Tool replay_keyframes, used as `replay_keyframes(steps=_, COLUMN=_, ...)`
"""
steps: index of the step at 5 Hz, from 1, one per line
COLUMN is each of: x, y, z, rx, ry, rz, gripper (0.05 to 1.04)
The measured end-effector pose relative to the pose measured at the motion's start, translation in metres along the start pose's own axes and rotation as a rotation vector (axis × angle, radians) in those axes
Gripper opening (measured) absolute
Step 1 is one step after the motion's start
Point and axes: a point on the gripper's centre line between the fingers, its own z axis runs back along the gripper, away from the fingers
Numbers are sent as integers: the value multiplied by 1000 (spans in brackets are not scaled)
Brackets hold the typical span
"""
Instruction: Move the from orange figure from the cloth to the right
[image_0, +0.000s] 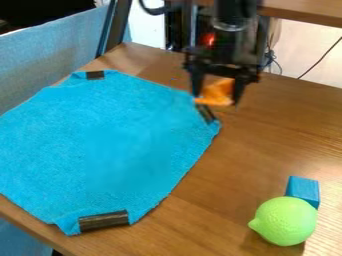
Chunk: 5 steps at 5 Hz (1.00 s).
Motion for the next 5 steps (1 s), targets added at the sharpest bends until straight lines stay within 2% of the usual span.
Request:
replay_keyframes(steps=1, x=-2, y=-44, z=5, rx=13, ry=-44, rz=-17, gripper=843)
replay_keyframes(steps=2, x=-7, y=-81, z=-13, rx=48, ry=-39, rz=-36, gripper=843)
replay_keyframes(steps=3, x=-1, y=-103, z=-30, rx=67, ry=-45, rz=-27, gripper=886)
replay_keyframes(steps=4, x=5, y=-112, z=-39, rx=58, ry=-35, rz=9, gripper=967)
replay_keyframes(steps=5, x=9, y=-112, z=-32, rx=5, ry=2, rz=26, gripper=993)
